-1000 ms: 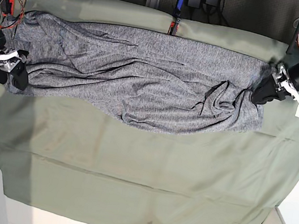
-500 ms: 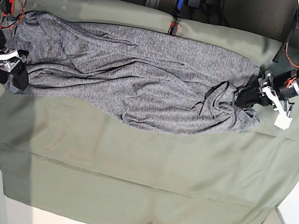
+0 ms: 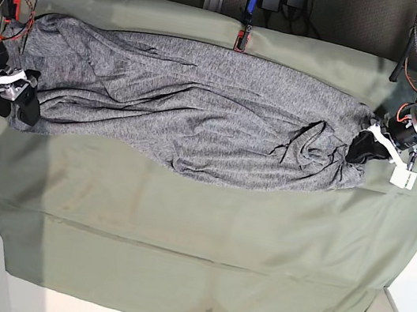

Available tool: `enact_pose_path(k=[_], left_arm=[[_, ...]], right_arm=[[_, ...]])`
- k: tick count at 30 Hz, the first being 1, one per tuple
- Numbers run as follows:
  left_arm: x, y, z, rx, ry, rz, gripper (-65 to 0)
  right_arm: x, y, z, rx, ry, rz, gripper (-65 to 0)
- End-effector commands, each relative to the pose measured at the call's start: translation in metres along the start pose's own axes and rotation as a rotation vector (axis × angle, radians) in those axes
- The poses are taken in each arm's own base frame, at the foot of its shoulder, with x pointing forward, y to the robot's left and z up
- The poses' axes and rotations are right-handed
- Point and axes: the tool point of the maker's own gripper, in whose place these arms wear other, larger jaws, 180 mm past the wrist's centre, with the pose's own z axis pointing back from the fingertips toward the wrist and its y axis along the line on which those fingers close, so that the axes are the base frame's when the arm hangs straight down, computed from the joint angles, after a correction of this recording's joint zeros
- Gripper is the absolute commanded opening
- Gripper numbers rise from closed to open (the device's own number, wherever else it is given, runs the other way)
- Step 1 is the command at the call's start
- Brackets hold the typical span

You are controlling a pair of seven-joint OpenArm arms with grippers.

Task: Fold the T-shirt properly
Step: 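Grasp the strip ends with both grippers and straighten the strip, then carry the left-held strip end over toward the right gripper, folding in half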

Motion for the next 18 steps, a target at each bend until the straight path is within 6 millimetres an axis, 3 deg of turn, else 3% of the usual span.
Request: enact_pose_path(k=[1,12,15,18], left_arm=[[0.016,0.012,0.008,0.037,-0.017,-0.042,-65.0],[0.038,0.058,0.033,0.23,-0.06,-0.193,-65.0],[0.047,0.056,0.036,0.26,-0.056,-0.298,-65.0],[0.067,0.036,0.042,0.246,-0.1,-0.384,-65.0]], right_arm=[[0.02,0.002,0.003,0.011,-0.062,0.021,-20.5],[0.021,0.002,0.003,0.011,-0.064,0.021,-20.5],[0.021,0.002,0.003,0.01,-0.063,0.021,-20.5],[0.021,0.002,0.003,0.01,-0.064,0.021,-20.5]])
